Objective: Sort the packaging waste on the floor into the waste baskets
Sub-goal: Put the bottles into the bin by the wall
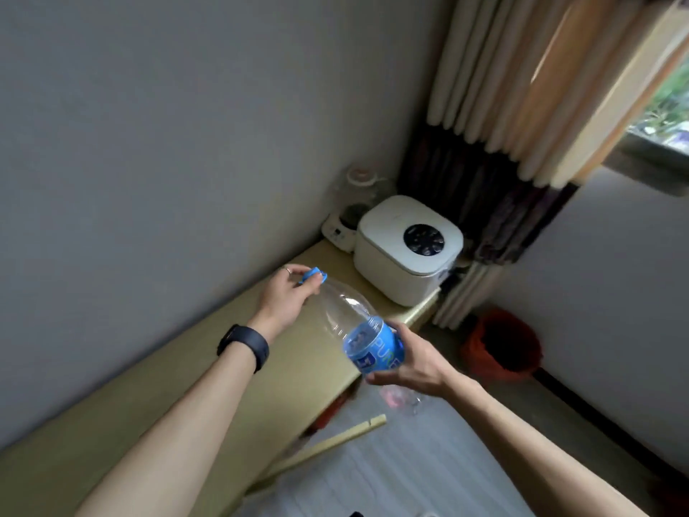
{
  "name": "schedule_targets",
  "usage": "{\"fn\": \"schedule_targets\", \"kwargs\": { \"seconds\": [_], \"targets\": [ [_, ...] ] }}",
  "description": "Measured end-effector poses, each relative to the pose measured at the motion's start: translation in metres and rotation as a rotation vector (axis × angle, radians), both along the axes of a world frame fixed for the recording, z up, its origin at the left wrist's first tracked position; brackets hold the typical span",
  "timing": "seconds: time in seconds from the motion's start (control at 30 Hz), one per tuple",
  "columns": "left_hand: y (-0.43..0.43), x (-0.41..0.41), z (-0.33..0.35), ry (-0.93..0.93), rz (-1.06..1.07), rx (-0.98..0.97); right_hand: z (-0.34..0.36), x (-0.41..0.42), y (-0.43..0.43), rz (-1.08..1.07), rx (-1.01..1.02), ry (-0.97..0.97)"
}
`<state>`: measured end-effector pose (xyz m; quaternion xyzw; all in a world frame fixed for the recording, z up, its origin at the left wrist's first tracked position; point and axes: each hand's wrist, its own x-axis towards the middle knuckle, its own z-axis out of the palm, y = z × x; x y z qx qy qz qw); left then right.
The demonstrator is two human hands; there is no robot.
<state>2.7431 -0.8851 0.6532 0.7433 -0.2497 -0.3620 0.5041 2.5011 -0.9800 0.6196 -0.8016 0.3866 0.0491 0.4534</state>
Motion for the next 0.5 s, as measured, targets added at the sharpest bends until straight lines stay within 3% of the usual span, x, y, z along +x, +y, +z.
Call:
{"fn": "schedule_targets", "kwargs": {
  "seconds": [0.17,0.33,0.5],
  "targets": [
    [-0.105,-0.127,-0.020,-0.048,-0.263,0.081,-0.030,-0.141,-0.039,-0.242,0.056,-0.013],
    [-0.198,-0.265,-0.041,-0.228,-0.553,0.221,-0.056,-0.281,-0.082,-0.482,0.108,0.052],
    [-0.263,-0.338,-0.065,-0.322,-0.778,0.289,-0.068,-0.356,-0.111,-0.606,0.125,0.132]
  ]
}}
